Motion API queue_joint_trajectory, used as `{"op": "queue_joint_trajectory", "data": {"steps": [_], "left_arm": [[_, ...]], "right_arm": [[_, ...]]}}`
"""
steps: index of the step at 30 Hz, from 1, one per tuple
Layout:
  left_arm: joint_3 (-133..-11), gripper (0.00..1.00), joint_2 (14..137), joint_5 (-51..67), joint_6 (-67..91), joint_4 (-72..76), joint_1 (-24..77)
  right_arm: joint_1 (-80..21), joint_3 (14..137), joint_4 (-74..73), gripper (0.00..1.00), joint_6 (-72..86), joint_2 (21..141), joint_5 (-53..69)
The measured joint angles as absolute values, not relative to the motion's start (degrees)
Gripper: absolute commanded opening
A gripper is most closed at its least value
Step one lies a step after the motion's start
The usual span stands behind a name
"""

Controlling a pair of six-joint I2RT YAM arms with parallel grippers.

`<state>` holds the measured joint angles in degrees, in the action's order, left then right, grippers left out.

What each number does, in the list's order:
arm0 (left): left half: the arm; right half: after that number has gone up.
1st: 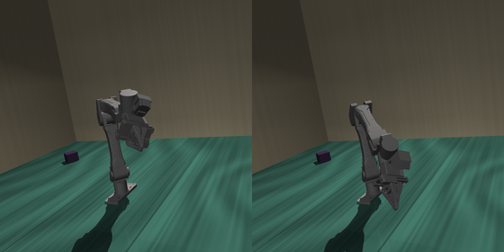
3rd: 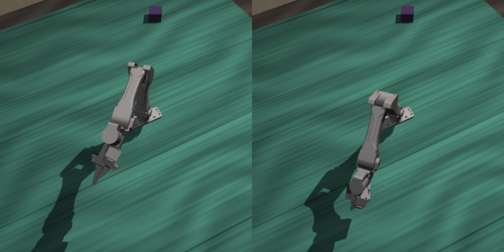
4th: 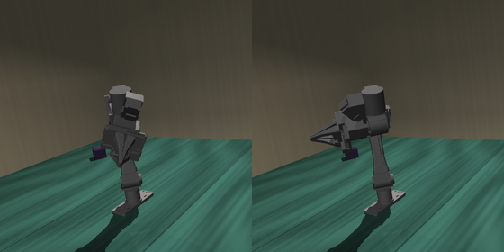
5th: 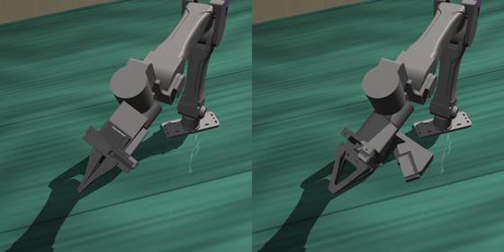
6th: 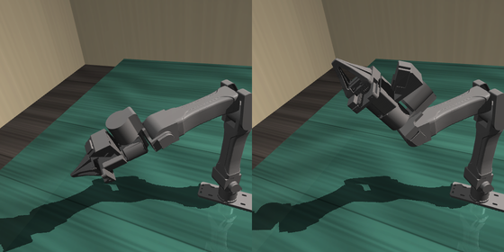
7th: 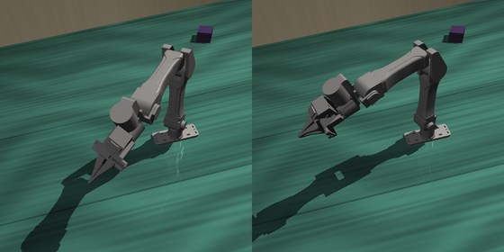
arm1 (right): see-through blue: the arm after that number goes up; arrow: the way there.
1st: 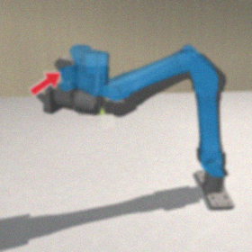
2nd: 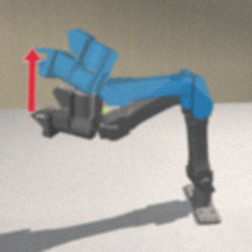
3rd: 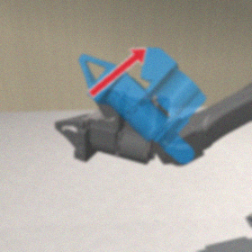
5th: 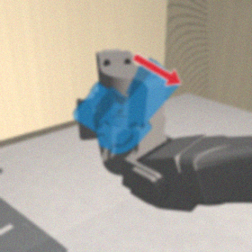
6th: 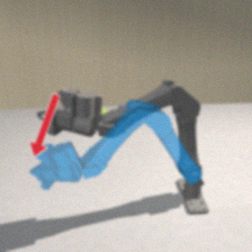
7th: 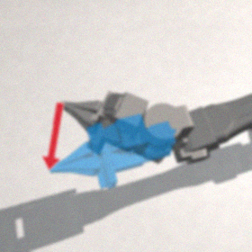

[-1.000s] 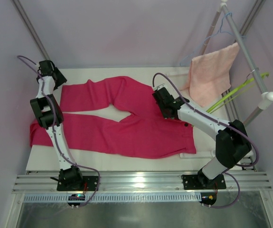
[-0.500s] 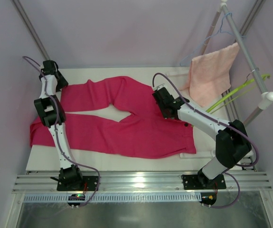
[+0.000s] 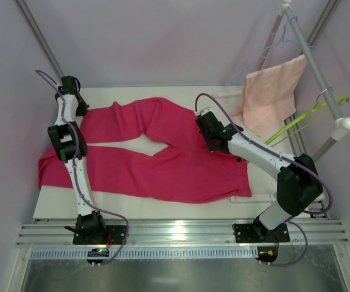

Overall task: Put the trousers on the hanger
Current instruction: Fold the trousers

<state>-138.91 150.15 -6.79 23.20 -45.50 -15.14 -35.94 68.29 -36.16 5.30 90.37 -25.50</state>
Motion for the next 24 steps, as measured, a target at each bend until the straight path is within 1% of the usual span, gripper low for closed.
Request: {"op": "queue_joint_trajectory", "data": {"steps": [6, 11, 15, 19, 24], "left_arm": [[-134.96, 0.00, 147.57, -6.24, 23.59, -44.45, -15.14], [-132.55, 0.00, 143.26, -8.54, 24.27, -44.88, -15.11], [-132.03, 0.00, 135.79, -16.12, 24.01, -44.66, -15.11], [-130.58, 0.00, 126.17, -24.67, 23.86, -42.94, -15.22], [-123.00, 0.00, 115.09, -29.28, 25.45, -37.28, -17.02]], "right_arm": [[-35.94, 70.41, -37.17, 0.04, 4.62, 91.05, -27.20], [-35.94, 85.91, -41.63, 0.04, 3.40, 96.38, -34.20], [-35.94, 93.89, -42.83, 0.04, 2.57, 95.48, -41.23], [-35.46, 93.27, -42.57, 0.04, 1.74, 90.39, -47.00], [-31.57, 83.33, -38.41, 0.04, 1.74, 79.29, -49.63]]}}
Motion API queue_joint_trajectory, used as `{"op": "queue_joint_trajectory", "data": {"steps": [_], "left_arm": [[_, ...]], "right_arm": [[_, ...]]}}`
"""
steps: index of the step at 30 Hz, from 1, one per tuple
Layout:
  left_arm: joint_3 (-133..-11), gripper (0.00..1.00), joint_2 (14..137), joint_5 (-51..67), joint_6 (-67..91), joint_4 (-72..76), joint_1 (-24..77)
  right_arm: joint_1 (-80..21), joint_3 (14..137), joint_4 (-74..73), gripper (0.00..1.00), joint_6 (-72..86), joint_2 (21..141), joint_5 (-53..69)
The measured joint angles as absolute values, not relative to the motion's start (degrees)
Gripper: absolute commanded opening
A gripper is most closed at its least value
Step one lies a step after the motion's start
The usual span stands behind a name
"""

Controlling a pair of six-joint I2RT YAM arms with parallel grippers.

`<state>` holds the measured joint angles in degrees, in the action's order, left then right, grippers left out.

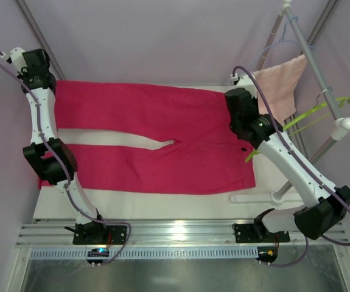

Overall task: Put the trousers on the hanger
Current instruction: Fold the trousers

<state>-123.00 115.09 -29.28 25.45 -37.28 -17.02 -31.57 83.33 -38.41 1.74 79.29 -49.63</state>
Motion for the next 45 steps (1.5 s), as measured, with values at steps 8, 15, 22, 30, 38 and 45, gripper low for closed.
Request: {"op": "queue_joint_trajectory", "data": {"steps": [8, 15, 22, 30, 38, 45], "left_arm": [[-111.28, 0.00, 112.62, -28.51, 28.27, -31.42, -20.67], [-95.04, 0.00, 111.18, -24.60, 32.86, -22.39, -21.69], [-89.54, 0.00, 110.72, -20.38, 38.30, -17.76, -26.06], [-89.49, 0.00, 110.72, -16.71, 41.65, -14.76, -26.17], [-89.32, 0.00, 110.72, -14.24, 43.75, -12.67, -26.15], [-88.16, 0.01, 110.72, -12.36, 45.25, -11.25, -26.17]], "right_arm": [[-25.65, 67.02, -32.14, 0.04, 4.93, 67.59, -50.65], [-25.65, 58.48, -25.56, 0.04, 4.62, 59.20, -50.37], [-25.63, 51.24, -21.43, 0.04, 4.82, 49.10, -45.06], [-25.30, 45.91, -22.79, 0.04, 7.73, 39.77, -28.88], [-25.28, 42.57, -28.82, 0.04, 13.23, 35.03, -5.85], [-25.45, 39.90, -36.60, 0.04, 24.75, 32.25, -1.89]]}}
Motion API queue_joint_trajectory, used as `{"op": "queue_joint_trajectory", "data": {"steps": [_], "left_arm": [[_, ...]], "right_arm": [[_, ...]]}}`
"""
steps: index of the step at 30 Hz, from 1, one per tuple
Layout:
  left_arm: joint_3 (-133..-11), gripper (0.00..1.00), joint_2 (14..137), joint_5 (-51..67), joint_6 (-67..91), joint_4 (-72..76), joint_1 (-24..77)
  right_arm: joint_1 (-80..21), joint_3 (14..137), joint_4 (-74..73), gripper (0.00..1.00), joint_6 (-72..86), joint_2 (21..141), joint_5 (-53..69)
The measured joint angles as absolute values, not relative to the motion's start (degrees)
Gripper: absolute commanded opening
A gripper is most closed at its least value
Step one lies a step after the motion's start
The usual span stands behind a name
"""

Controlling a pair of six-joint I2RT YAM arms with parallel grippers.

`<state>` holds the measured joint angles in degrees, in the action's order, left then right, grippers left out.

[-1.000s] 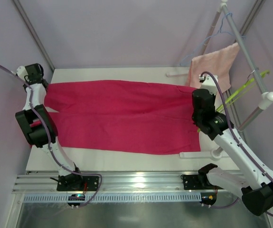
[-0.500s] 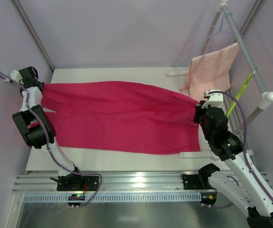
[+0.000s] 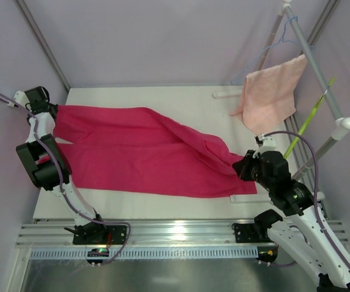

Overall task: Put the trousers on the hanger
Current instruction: Fold the trousers

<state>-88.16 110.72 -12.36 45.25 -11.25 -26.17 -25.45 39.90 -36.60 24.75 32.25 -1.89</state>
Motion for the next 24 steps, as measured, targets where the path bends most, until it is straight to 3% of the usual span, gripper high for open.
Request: {"op": "queue_joint_trajectory", "data": {"steps": [2, 6, 9, 13, 16, 24], "left_arm": [[-87.31, 0.01, 110.72, -12.10, 45.69, -10.79, -26.17], [-86.28, 0.01, 110.69, -11.62, 46.13, -10.50, -26.15], [-85.49, 0.00, 110.19, -10.94, 46.17, -10.20, -26.17], [-85.06, 0.00, 109.97, -10.28, 46.13, -9.89, -26.22], [-85.03, 0.00, 109.97, -9.37, 46.11, -9.76, -26.28], [-83.15, 0.00, 108.77, -5.80, 45.19, -8.38, -26.41]], "right_arm": [[-25.56, 38.87, -39.48, 0.07, 28.64, 31.22, -3.86], [-25.71, 38.65, -47.18, 0.37, 37.80, 29.10, -10.76], [-25.71, 38.65, -50.94, 0.51, 40.91, 25.19, -12.45], [-25.71, 39.44, -47.24, 0.57, 39.09, 18.31, -7.94], [-25.71, 39.99, -40.05, 0.58, 36.05, 19.97, -2.66], [-30.89, 44.91, -24.08, 0.63, 26.28, 46.98, 6.76]]}}
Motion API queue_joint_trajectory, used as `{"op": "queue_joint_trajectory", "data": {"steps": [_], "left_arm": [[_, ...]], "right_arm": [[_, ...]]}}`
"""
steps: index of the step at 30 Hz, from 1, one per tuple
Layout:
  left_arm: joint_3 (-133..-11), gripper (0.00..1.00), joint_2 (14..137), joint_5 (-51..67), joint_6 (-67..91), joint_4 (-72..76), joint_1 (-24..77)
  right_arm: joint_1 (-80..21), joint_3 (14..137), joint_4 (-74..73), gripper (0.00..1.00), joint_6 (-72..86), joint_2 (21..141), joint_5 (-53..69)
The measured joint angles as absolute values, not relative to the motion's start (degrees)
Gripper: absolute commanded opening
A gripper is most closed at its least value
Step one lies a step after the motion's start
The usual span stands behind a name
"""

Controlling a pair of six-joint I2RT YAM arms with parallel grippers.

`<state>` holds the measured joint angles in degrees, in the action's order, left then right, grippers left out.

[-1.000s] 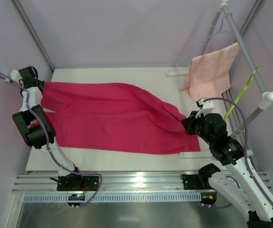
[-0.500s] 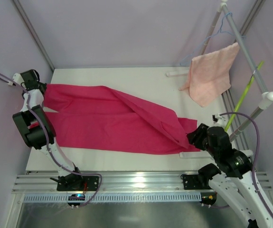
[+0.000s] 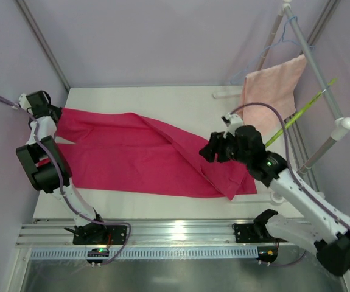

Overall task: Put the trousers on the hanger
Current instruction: Fold the trousers

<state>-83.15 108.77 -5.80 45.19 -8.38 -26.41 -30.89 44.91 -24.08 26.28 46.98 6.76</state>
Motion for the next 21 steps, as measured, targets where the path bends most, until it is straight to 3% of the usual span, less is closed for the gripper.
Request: {"op": "queue_joint_trajectory", "data": {"steps": [4, 12, 16, 21], "left_arm": [[-81.17, 0.01, 107.44, -3.44, 44.36, -6.96, -26.44], [-78.50, 0.01, 106.08, 0.71, 44.12, -3.99, -26.65], [-77.95, 0.00, 106.06, 1.72, 44.12, -2.85, -26.72], [-77.97, 0.00, 106.06, 3.16, 42.74, -2.17, -26.76]], "right_arm": [[-35.38, 59.68, -21.23, 0.70, 16.56, 69.38, 8.23], [-38.11, 95.04, -24.73, 0.70, -2.24, 107.18, 8.67], [-38.15, 104.31, -28.53, 0.67, -8.45, 118.56, 8.91], [-38.68, 106.52, -30.55, 0.62, -11.92, 124.68, 8.67]]}}
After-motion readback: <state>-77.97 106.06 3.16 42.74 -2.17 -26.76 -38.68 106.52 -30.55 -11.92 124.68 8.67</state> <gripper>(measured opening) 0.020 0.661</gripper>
